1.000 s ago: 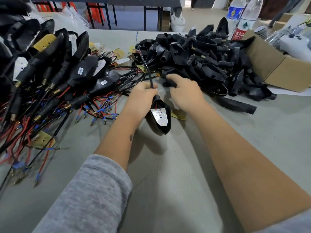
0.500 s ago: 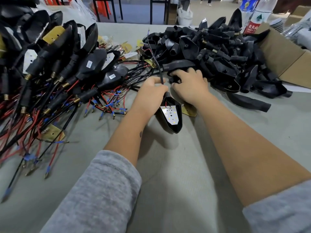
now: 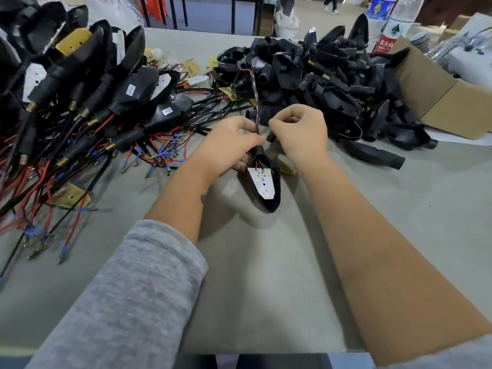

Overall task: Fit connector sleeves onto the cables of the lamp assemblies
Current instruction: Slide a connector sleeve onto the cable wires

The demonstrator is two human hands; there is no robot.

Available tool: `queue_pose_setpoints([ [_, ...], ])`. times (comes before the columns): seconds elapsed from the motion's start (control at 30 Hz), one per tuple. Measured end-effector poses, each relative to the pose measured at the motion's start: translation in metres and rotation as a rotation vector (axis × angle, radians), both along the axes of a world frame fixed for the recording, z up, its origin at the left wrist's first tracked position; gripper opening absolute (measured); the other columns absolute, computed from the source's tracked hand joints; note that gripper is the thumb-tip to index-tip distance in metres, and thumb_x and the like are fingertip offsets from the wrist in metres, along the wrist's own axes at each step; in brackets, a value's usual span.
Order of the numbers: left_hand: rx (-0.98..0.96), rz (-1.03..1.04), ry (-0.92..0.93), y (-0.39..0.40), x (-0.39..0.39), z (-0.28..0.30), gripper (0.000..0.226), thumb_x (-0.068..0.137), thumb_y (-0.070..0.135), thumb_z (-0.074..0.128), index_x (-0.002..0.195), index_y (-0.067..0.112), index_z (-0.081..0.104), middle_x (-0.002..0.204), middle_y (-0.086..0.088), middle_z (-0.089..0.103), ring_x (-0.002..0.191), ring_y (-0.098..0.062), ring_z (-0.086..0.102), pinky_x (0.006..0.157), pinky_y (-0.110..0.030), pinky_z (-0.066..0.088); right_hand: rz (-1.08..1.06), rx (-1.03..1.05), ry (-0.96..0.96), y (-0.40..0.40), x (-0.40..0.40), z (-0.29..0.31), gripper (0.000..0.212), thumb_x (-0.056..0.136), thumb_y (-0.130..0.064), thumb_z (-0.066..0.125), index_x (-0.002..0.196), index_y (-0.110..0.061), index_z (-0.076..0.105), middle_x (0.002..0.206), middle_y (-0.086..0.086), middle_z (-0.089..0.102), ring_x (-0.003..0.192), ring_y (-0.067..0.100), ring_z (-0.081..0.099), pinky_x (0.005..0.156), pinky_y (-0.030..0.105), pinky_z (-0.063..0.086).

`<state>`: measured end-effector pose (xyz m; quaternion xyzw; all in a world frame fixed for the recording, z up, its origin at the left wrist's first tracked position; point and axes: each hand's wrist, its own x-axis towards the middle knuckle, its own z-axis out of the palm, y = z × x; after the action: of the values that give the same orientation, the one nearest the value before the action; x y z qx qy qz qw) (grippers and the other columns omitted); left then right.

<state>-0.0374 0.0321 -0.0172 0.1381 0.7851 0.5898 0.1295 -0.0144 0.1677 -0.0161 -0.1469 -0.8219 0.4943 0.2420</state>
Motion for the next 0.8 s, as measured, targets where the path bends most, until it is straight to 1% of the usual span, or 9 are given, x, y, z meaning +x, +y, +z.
queue_pose_setpoints([
  [0.07,-0.043,-0.052,0.014,-0.002,0.003,0.001,0.005,0.089,0.014,0.064,0.093,0.014,0.061,0.064,-0.001,0.054,0.037,-0.003,0.041,0.038,-0.015,0.036,0.064,-0.236,0.06,-0.006,0.002,0.001,0.019,0.081,-0.003,0.062,0.07,-0.018,0.067,0.064,-0.002,0.063,0.063,0.014,0.06,0.064,0.03,0.053],
  [0.17,-0.052,-0.116,0.024,-0.004,0.005,0.001,0.013,0.088,0.012,0.065,0.079,0.013,0.055,0.068,-0.007,0.057,0.04,-0.005,0.043,0.039,-0.016,0.037,0.151,-0.589,0.08,-0.01,0.002,0.006,0.027,0.093,-0.021,0.058,0.071,-0.009,0.068,0.063,0.004,0.065,0.058,0.019,0.062,0.057,0.03,0.053],
  [0.2,-0.056,-0.144,0.03,-0.004,0.006,0.001,0.016,0.087,0.011,0.066,0.077,0.013,0.054,0.068,-0.008,0.058,0.042,-0.007,0.045,0.04,-0.017,0.038,0.153,-0.581,0.074,-0.01,0.002,0.005,0.03,0.093,-0.027,0.06,0.07,-0.009,0.068,0.063,0.003,0.065,0.058,0.017,0.062,0.057,0.03,0.054],
  [0.27,-0.072,-0.197,0.056,-0.005,0.007,0.001,0.019,0.086,0.013,0.068,0.074,0.013,0.054,0.065,-0.006,0.061,0.045,-0.009,0.047,0.042,-0.019,0.041,0.124,-0.416,0.069,-0.009,0.002,0.001,0.025,0.089,-0.028,0.068,0.068,-0.015,0.067,0.063,-0.002,0.062,0.063,0.013,0.059,0.065,0.037,0.055],
  [0.37,-0.12,-0.254,0.09,-0.007,0.009,0.002,0.019,0.085,0.02,0.071,0.074,0.014,0.057,0.062,-0.001,0.065,0.048,-0.01,0.053,0.046,-0.021,0.043,0.113,-0.33,0.055,-0.007,0.004,-0.002,0.018,0.083,-0.02,0.075,0.067,-0.018,0.067,0.057,-0.009,0.059,0.059,0.006,0.055,0.063,0.027,0.052],
  [0.43,-0.097,-0.236,0.089,-0.006,0.01,0.002,0.022,0.088,0.029,0.069,0.074,0.014,0.059,0.061,0.001,0.065,0.05,-0.01,0.059,0.046,-0.021,0.044,0.154,-0.335,0.045,-0.005,0.005,-0.001,0.017,0.082,-0.016,0.074,0.067,-0.016,0.067,0.056,-0.007,0.059,0.058,0.008,0.056,0.06,0.027,0.051],
  [0.57,0.2,0.132,-0.045,-0.003,0.001,0.003,0.032,0.097,0.042,0.049,0.084,0.015,0.061,0.066,-0.002,0.057,0.065,-0.015,0.058,0.053,-0.027,0.049,0.288,-0.316,0.0,-0.006,0.011,0.001,0.012,0.082,-0.012,0.073,0.072,-0.01,0.067,0.068,0.012,0.058,0.066,0.024,0.056,0.06,0.032,0.047],
  [0.7,0.481,0.329,-0.133,-0.002,-0.009,0.004,0.031,0.104,0.034,0.037,0.094,0.014,0.059,0.081,-0.002,0.063,0.083,-0.015,0.062,0.074,-0.031,0.054,0.461,-0.157,-0.044,-0.011,0.016,0.002,0.014,0.082,-0.008,0.073,0.07,-0.01,0.066,0.063,0.005,0.059,0.059,0.014,0.052,0.053,0.02,0.04],
  [0.8,0.667,0.379,-0.112,-0.006,-0.009,0.004,0.027,0.105,0.027,0.036,0.098,0.015,0.06,0.07,0.0,0.066,0.077,-0.015,0.066,0.081,-0.034,0.054,0.51,-0.113,-0.065,-0.013,0.016,0.002,0.014,0.081,-0.006,0.073,0.07,-0.011,0.066,0.059,0.001,0.058,0.054,0.009,0.049,0.053,0.017,0.039],
])
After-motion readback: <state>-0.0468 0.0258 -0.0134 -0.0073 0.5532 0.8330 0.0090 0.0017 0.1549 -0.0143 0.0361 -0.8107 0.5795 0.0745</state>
